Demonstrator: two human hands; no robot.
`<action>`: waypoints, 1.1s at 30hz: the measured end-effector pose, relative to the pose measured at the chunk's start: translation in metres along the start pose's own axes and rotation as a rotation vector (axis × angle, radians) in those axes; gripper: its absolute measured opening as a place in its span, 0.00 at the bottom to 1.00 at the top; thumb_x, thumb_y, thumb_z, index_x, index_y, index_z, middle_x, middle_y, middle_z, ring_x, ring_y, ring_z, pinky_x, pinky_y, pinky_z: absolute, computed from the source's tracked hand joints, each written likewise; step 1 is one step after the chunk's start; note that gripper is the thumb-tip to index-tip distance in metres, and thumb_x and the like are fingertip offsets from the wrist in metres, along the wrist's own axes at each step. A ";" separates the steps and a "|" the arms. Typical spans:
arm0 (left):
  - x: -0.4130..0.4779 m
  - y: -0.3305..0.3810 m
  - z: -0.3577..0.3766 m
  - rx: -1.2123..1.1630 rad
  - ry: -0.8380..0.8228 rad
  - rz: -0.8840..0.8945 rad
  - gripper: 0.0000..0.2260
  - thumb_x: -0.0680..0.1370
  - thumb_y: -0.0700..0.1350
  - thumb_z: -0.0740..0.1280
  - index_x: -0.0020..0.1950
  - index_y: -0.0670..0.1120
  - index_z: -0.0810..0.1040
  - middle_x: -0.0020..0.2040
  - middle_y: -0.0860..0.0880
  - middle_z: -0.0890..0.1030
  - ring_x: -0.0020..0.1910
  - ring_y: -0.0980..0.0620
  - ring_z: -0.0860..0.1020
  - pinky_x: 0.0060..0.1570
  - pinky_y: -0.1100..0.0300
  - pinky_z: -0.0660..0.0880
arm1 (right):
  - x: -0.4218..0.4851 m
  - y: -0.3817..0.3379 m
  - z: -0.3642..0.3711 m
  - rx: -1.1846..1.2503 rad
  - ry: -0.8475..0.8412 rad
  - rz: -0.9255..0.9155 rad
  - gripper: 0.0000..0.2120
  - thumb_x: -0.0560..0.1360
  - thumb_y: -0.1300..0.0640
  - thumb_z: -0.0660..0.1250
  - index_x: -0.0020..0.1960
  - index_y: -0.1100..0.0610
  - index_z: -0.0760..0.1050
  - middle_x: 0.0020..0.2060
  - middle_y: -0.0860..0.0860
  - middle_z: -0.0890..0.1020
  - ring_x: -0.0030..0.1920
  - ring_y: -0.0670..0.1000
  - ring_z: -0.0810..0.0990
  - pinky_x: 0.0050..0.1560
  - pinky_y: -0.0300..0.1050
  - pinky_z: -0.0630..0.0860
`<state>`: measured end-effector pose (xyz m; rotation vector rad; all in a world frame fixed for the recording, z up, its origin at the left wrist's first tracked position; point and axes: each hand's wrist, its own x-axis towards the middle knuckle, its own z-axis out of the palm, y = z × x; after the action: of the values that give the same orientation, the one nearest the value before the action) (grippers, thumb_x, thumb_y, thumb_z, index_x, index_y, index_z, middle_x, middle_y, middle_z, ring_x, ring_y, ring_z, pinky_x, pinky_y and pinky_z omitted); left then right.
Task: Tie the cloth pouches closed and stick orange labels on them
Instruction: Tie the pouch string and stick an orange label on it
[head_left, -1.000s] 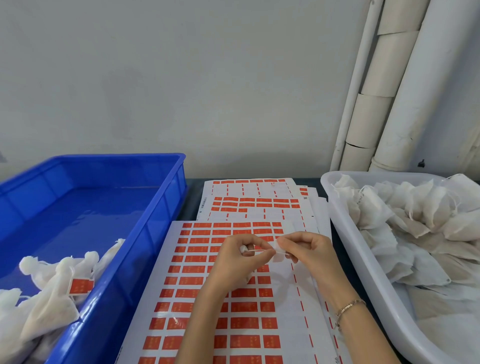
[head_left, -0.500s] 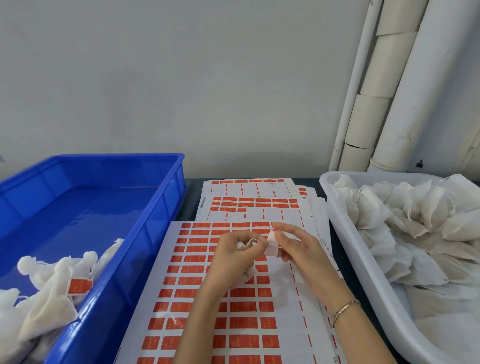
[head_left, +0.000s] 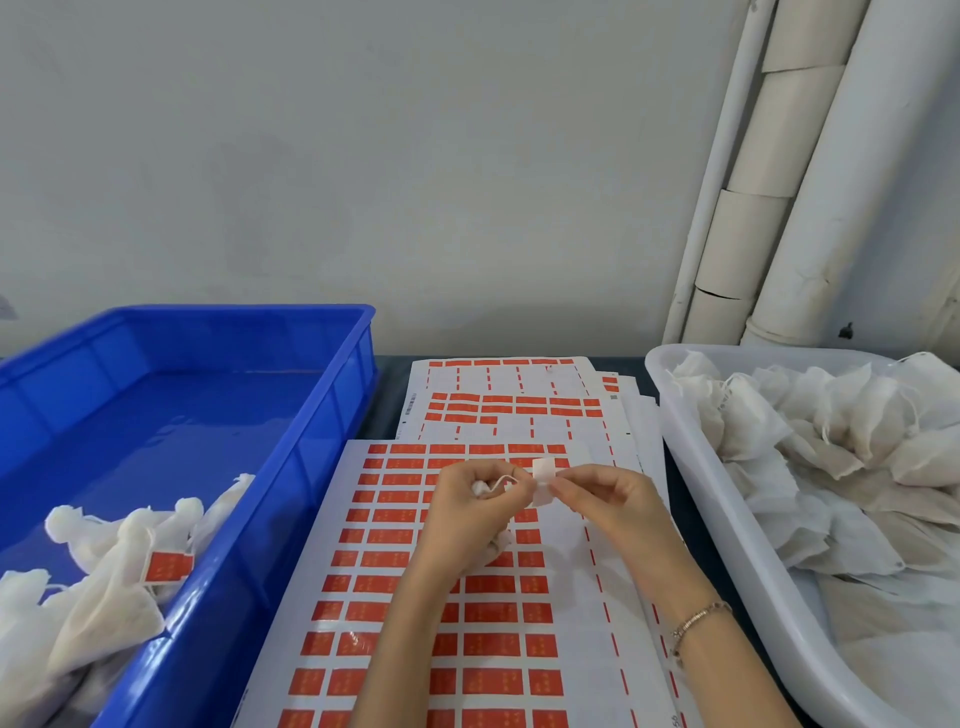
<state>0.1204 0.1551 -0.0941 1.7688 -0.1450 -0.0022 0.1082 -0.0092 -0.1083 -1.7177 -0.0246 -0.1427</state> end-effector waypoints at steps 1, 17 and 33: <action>0.000 0.000 0.000 -0.002 -0.005 0.010 0.03 0.74 0.45 0.72 0.40 0.52 0.82 0.29 0.58 0.78 0.29 0.58 0.75 0.27 0.72 0.69 | 0.000 0.000 0.000 -0.010 0.003 -0.004 0.03 0.71 0.53 0.72 0.45 0.48 0.82 0.40 0.36 0.84 0.45 0.34 0.80 0.37 0.23 0.73; -0.001 -0.001 0.003 -0.009 0.003 0.027 0.04 0.74 0.47 0.72 0.39 0.54 0.83 0.38 0.59 0.82 0.29 0.64 0.76 0.26 0.74 0.69 | 0.000 -0.002 -0.002 0.060 0.020 -0.035 0.06 0.73 0.56 0.72 0.50 0.50 0.81 0.44 0.39 0.84 0.45 0.38 0.80 0.40 0.27 0.75; 0.001 -0.004 0.005 0.098 0.031 0.031 0.07 0.73 0.48 0.72 0.36 0.58 0.82 0.37 0.64 0.81 0.44 0.66 0.77 0.39 0.69 0.70 | 0.001 -0.001 -0.002 0.069 0.050 -0.054 0.07 0.71 0.59 0.73 0.48 0.51 0.82 0.41 0.40 0.84 0.42 0.40 0.82 0.38 0.28 0.75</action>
<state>0.1211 0.1514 -0.0988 1.8633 -0.1523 0.0553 0.1089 -0.0110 -0.1074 -1.6442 -0.0383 -0.2219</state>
